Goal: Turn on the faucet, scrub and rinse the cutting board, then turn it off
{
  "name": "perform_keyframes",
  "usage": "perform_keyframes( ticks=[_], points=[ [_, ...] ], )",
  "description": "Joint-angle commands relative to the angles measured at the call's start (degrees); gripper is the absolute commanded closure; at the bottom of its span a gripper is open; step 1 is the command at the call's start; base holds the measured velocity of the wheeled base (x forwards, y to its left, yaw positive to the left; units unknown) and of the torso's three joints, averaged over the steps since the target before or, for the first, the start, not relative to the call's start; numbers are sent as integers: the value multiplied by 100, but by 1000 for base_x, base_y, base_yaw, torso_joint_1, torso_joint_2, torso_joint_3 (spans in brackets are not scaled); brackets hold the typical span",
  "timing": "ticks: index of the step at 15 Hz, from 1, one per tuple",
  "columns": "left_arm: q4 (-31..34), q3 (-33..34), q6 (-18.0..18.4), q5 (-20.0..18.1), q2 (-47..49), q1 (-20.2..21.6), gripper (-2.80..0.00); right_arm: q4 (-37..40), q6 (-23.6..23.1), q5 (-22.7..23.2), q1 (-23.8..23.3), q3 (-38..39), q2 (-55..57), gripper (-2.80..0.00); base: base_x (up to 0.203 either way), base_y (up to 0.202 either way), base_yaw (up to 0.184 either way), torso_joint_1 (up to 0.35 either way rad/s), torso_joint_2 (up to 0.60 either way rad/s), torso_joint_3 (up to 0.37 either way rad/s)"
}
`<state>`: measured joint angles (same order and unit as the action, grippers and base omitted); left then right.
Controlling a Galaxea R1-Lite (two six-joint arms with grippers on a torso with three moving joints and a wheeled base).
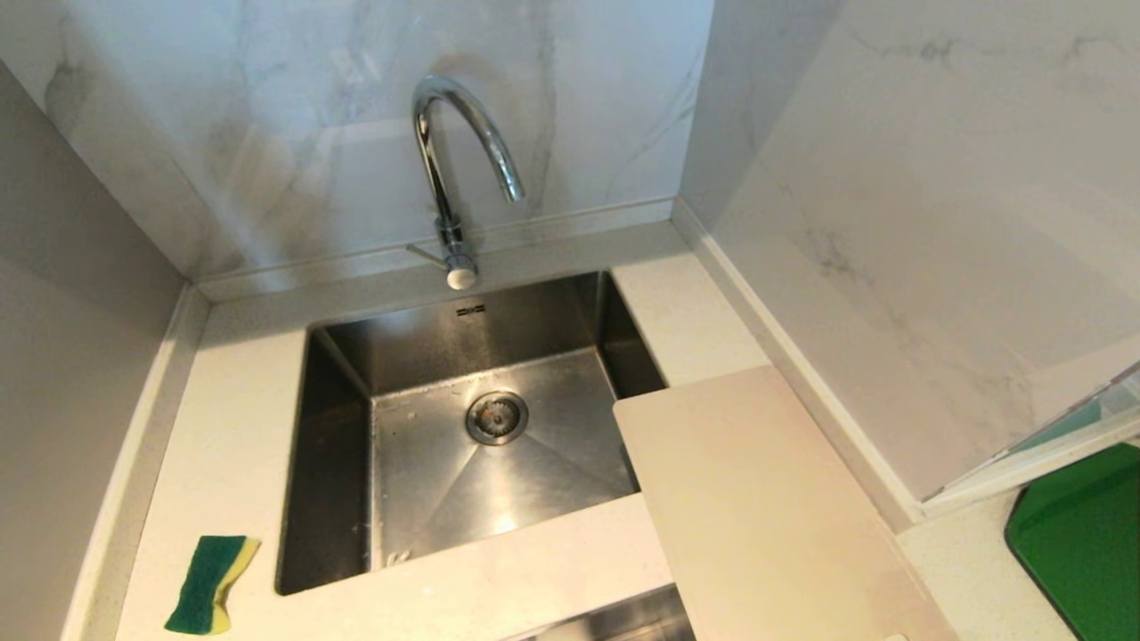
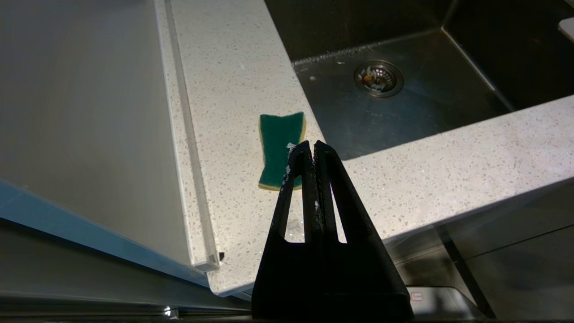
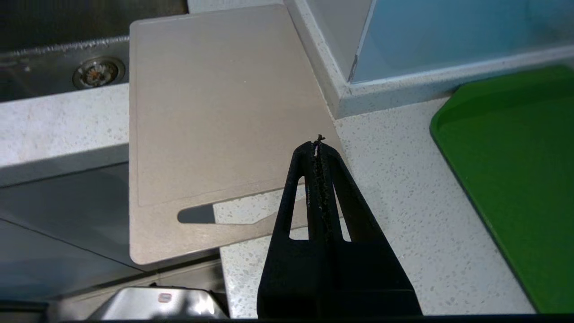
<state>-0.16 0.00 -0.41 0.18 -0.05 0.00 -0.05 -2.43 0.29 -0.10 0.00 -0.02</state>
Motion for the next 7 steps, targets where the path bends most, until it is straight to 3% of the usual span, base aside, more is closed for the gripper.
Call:
perform_keyframes(
  ticks=[1,7],
  points=[
    [-10,9,-2,-1,14,7,0,6,206,-12,1,9,2,0,0,0,0,0,0,0],
    [-5,9,2,-1,14,6,0,5,217,-12,1,8,6,0,0,0,0,0,0,0]
  ],
)
